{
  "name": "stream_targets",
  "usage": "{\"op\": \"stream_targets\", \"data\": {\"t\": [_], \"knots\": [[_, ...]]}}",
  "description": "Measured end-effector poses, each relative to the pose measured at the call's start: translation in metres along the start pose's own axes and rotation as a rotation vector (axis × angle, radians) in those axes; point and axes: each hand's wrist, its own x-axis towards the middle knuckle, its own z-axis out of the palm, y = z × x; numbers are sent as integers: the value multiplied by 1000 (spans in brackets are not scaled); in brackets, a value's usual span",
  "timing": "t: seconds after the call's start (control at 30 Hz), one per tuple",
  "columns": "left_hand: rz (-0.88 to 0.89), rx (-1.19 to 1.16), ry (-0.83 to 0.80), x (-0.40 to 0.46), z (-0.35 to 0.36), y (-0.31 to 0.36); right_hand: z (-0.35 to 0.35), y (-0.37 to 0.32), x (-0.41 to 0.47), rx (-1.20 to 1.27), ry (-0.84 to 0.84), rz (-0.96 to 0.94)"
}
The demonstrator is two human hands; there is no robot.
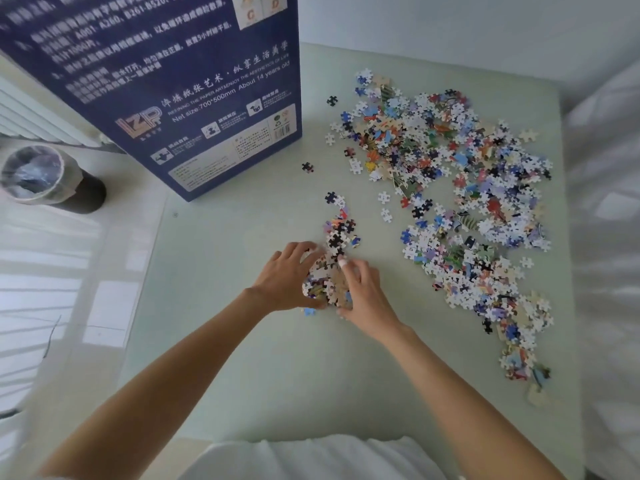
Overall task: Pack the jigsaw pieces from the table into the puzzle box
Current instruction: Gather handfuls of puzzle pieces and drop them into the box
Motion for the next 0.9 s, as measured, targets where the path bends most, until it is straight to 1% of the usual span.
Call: {"op": "stream_targets", "data": {"t": [0.07,0.17,0.27,0.33,0.37,0.47,0.53,0.6,0.7,0.8,0.9], "knots": [[-23,-2,-13,-6,5,3,-5,1,5,-29,17,14],[-81,-44,0,-4,9,11,-19,6,24,-275,2,-26],[-123,-105,2,0,7,17,-33,3,51,-426,-167,-105],[-178,-137,28,-2,8,20,-38,-1,64,-466,-275,-141],[-209,-129,50,-4,10,21,-41,-3,68,-483,-298,-154],[-282,-94,106,-13,18,27,-44,-8,68,-553,-242,-217],[-295,-104,126,-14,22,31,-42,-8,62,-529,-200,-248],[-276,-127,117,-12,23,33,-37,-8,55,-457,-188,-240],[-272,-235,102,-11,22,36,-32,-9,47,-386,-167,-185],[-269,-295,85,-12,23,39,-28,-12,41,-309,-159,-121],[-294,-384,75,-11,23,43,-23,-11,36,-254,-116,-72]]}}
